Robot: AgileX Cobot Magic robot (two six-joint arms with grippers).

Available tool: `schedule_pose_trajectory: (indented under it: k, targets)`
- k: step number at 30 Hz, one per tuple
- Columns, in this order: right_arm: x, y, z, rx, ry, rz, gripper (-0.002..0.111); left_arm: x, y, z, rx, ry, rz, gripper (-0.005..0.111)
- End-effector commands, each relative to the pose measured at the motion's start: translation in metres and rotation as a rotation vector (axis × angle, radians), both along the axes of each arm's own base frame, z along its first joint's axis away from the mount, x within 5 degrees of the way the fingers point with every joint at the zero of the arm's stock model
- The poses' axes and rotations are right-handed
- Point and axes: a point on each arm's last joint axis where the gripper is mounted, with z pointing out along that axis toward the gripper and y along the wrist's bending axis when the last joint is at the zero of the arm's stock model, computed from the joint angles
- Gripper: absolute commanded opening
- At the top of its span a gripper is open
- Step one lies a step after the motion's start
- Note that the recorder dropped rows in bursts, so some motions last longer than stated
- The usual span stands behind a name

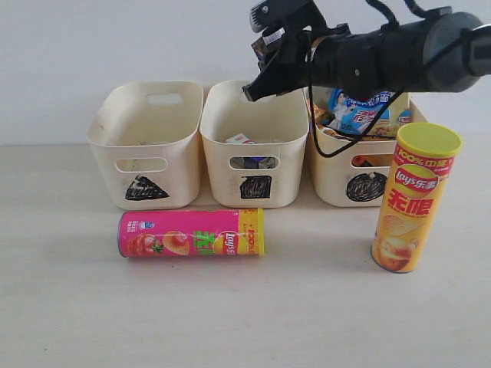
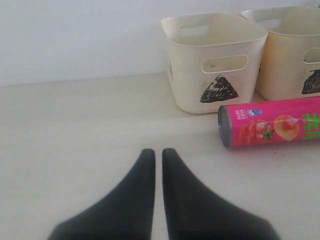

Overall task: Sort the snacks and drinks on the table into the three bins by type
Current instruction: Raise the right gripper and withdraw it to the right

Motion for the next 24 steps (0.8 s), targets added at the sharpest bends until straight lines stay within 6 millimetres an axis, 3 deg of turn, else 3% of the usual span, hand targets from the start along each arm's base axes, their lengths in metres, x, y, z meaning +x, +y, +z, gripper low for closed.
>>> schedule_pose_trajectory:
  k: [1,11,19,21,24]
  targets:
    - [0.007,0.000,-0.009,0.042,-0.033,-0.004,0.000,0.000,0.000,0.001,-0.005,-0.008,0.004,0.004]
    - [0.016,0.005,-0.042,0.108,0.032,-0.022,0.000,0.000,0.000,0.001,-0.005,-0.007,0.004,0.004]
    - [0.020,0.008,-0.053,0.123,0.005,-0.013,0.001,0.000,0.000,0.001,-0.005,-0.007,0.004,0.004]
    - [0.020,0.008,-0.056,0.121,0.008,-0.013,0.009,0.000,0.000,0.001,-0.005,-0.007,0.004,0.004]
    - [0.021,0.008,-0.059,0.120,0.012,-0.013,0.032,0.000,0.000,0.001,-0.005,-0.008,0.004,0.004]
